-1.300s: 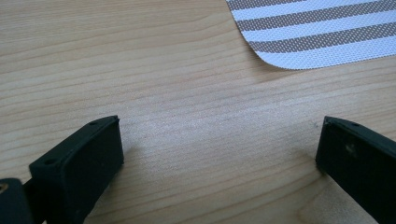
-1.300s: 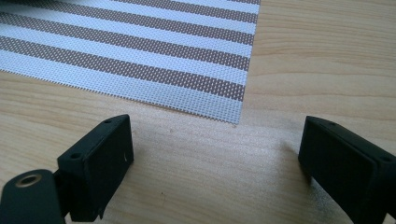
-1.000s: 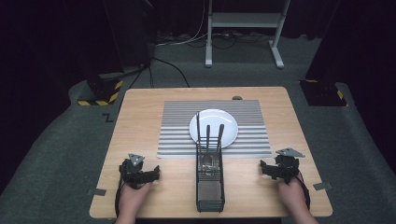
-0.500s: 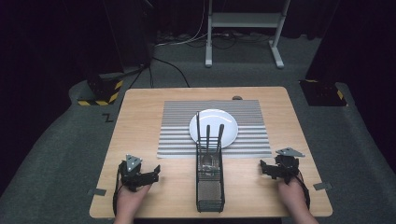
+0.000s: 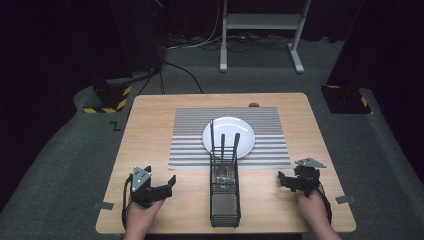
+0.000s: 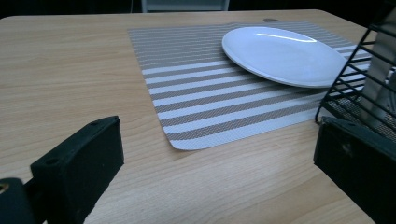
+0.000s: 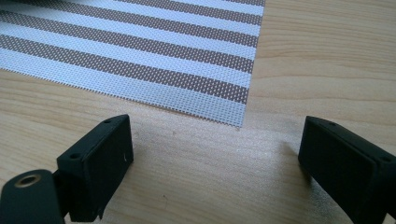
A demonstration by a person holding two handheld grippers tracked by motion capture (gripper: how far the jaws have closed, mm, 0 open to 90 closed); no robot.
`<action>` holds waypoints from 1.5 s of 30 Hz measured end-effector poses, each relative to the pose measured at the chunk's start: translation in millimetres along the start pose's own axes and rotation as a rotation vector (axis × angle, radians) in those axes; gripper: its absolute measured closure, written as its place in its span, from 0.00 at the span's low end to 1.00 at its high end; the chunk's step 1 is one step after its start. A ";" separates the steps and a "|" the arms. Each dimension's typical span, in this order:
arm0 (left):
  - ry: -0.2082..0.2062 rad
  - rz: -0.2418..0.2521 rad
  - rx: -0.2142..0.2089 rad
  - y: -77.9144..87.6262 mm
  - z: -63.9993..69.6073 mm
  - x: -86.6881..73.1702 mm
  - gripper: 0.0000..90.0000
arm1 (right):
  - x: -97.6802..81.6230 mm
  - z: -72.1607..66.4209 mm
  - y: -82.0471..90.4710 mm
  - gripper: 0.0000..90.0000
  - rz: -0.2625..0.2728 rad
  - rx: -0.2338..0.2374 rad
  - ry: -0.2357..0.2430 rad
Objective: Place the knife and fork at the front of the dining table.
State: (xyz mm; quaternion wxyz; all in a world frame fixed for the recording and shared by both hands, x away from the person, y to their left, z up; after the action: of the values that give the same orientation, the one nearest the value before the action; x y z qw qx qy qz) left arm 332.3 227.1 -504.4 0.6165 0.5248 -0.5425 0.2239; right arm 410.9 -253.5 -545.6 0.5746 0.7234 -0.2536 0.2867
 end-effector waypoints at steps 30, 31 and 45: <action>-0.038 0.175 -0.098 2.6 42.7 54.3 0.02 | 0.1 0.0 -0.1 0.11 0.000 0.000 0.003; -0.039 0.180 -0.107 0.6 43.8 56.8 0.03 | 0.1 0.0 -0.1 0.11 0.001 0.000 0.003; -0.061 0.213 -0.128 -14.6 56.8 82.3 0.05 | 0.0 -0.1 0.0 0.11 0.001 -0.001 0.006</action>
State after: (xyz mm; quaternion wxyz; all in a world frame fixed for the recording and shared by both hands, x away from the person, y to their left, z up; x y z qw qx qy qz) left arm 345.6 147.3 -443.8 0.6046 0.4306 -0.6268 0.2371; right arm 410.9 -253.4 -545.5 0.5756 0.7221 -0.2523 0.2892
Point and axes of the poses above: each handheld gripper's, and its own axes: y roughly backward along the jaws, x roughly out of its top, z roughly to its right, the point moved 3 cm from there along -y, roughly forward along the jaws, and after that the axes turned 15 degrees about -y, right-handed, at the moved point
